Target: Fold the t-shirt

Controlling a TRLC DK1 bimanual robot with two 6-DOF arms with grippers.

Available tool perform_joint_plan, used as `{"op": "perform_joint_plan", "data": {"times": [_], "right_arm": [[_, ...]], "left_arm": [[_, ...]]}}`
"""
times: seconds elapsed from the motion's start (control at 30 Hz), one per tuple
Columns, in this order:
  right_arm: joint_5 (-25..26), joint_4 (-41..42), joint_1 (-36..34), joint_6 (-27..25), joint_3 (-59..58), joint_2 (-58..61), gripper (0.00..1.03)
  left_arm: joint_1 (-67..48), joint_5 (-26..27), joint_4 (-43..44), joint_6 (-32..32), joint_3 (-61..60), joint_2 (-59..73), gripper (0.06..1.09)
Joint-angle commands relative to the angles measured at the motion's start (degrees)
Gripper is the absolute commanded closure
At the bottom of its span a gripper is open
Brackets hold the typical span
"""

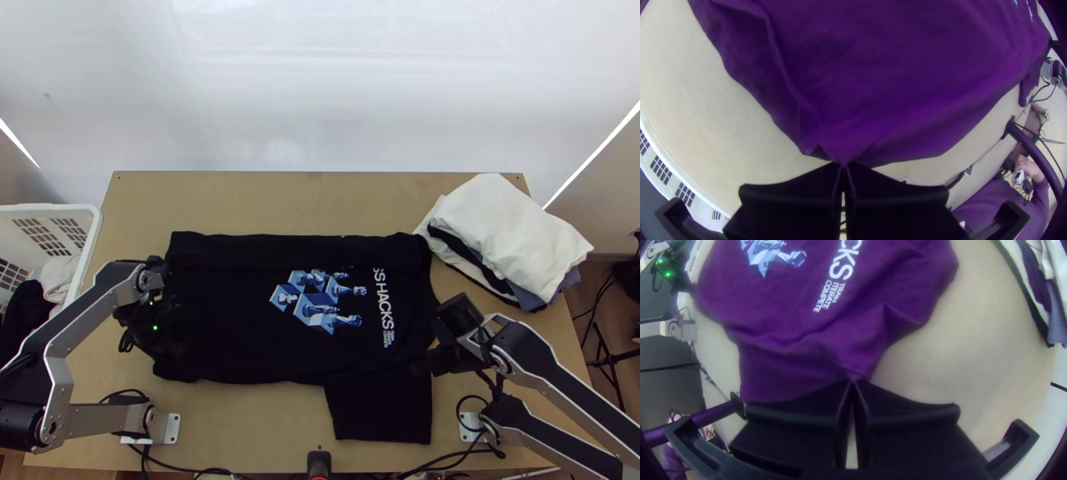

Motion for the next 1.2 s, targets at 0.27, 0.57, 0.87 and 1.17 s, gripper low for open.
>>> {"op": "perform_joint_plan", "data": {"times": [0.27,0.57,0.87,1.17], "right_arm": [[2.49,3.68,-5.18,-2.73,9.68,1.48,0.99],[3.36,6.05,-8.87,-5.55,12.41,3.41,0.99],[4.95,9.48,-10.71,-5.55,14.69,6.75,0.99],[6.26,12.29,-11.24,-5.46,16.27,9.30,0.99]], "left_arm": [[4.92,4.81,2.54,-1.11,12.48,2.58,1.05],[9.84,6.75,2.54,-0.50,20.31,6.36,1.05],[12.04,7.10,3.60,-0.41,28.57,11.63,1.05],[11.07,9.03,3.77,-0.85,32.96,14.79,1.04]]}}
